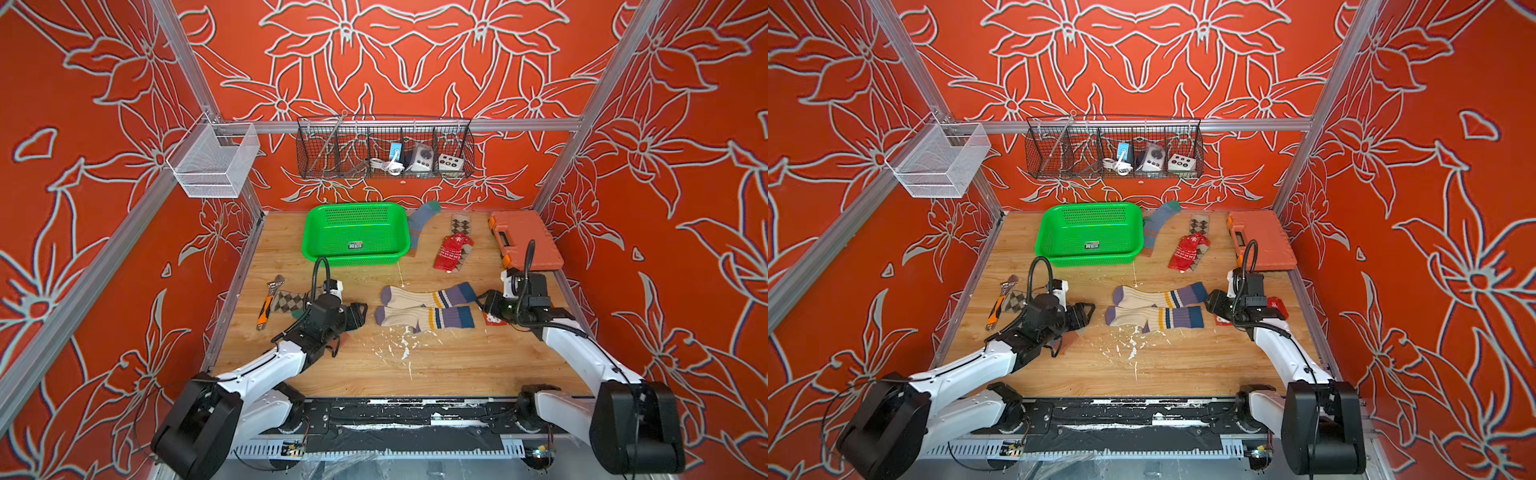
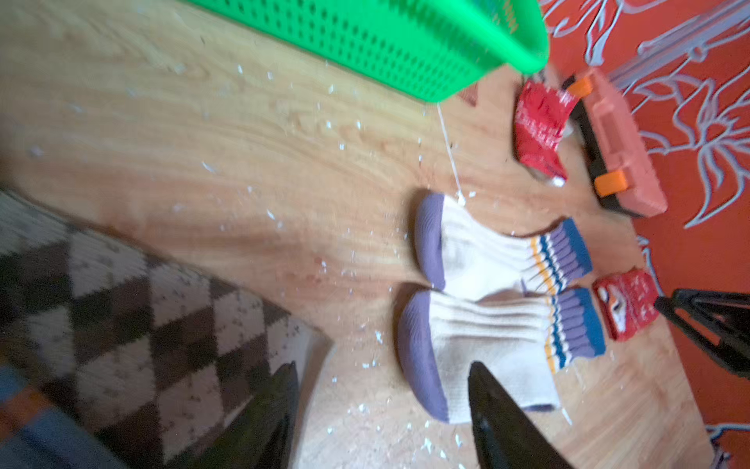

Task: Place the socks together as a pair
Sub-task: Move the sock to the center of the board, then flatten out the sock at the center of the board.

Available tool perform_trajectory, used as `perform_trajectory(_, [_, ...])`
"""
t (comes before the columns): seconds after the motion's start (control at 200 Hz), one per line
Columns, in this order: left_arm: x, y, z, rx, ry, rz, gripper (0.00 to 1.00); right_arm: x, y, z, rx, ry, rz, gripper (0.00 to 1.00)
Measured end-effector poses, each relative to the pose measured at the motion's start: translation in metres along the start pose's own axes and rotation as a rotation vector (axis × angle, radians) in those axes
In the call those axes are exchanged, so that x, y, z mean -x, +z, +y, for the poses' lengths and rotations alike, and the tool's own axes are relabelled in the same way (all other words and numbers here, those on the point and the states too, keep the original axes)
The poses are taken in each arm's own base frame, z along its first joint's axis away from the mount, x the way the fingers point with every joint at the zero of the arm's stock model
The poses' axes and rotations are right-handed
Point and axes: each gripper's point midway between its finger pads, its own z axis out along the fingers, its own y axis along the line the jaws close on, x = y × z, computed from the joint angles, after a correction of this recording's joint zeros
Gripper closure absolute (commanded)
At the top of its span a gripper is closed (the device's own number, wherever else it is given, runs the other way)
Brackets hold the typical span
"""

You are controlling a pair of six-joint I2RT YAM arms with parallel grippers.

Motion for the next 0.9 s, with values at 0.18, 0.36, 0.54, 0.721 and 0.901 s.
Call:
perform_trajectory(0.18, [-0.021, 0.018, -0.012, -0.021, 0.018, 0.117, 0.37, -0.026, 0.014, -0.006, -0.035, -0.019, 0.102, 0.46])
perform_trajectory(0.36, [-0.019, 0.023, -0.025, -0.071, 0.024, 0.136, 0.43, -0.044, 0.02, -0.005, -0.055, -0.048, 0.167, 0.46])
perform_trajectory(0.54, [-0.029, 0.029, -0.028, -0.09, 0.037, 0.178, 0.54, -0.054, 0.03, -0.003, -0.081, -0.087, 0.23, 0.53])
perform_trajectory(0.721, [-0.036, 0.032, -0.028, -0.095, 0.04, 0.203, 0.73, -0.06, 0.037, 0.003, -0.102, -0.138, 0.266, 0.73])
perform_trajectory(0.901, [-0.033, 0.029, -0.031, -0.109, 0.054, 0.189, 0.97, -0.066, 0.037, 0.01, -0.113, -0.173, 0.296, 0.99])
